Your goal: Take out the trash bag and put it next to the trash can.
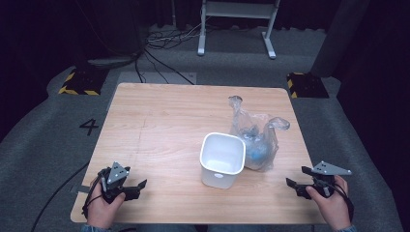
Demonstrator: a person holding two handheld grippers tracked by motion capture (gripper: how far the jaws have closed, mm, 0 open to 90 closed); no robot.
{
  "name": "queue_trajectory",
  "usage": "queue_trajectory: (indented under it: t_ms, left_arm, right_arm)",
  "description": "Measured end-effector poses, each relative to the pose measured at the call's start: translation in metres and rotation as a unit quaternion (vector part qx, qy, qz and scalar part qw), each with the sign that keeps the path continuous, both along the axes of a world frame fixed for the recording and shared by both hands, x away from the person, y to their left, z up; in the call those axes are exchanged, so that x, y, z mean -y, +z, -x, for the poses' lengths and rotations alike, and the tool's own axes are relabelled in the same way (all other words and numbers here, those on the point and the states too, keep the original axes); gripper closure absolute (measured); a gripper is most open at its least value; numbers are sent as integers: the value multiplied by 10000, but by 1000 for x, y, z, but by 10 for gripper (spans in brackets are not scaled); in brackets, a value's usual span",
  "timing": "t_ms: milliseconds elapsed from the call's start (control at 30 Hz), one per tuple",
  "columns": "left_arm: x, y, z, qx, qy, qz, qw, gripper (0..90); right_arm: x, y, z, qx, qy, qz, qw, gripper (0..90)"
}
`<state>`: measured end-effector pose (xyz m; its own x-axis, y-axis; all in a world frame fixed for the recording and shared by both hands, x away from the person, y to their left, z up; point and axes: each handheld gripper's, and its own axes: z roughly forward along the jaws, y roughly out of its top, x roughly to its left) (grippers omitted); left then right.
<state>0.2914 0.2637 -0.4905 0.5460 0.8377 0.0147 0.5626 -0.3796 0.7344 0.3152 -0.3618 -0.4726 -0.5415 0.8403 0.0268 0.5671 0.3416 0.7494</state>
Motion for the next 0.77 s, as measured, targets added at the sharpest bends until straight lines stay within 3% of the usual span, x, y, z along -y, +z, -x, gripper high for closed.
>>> queue_trajectory:
  t_ms: [167,300,333,467,767]
  left_arm:
    - [-3,-9,-1,-143,-3,-96,9999,203]
    - [-7,-13,-4,-217,43,-103,9997,170]
    - [-8,-14,-4,-210,21,-23,9998,164]
    - [-10,-16,-8,-207,-116,46,9997,149]
    - [-9,-16,-10,-213,-91,-6,9997,117]
  right_arm:
    - [1,-15,-2,-194,-14,52,9998,164]
    - [1,-25,-4,-269,-45,110,9996,165]
    - [1,-27,-4,-293,-61,170,9994,161]
    - [2,-32,-5,-89,-112,213,9997,150]
    - [2,-32,-5,-57,-83,230,9997,147]
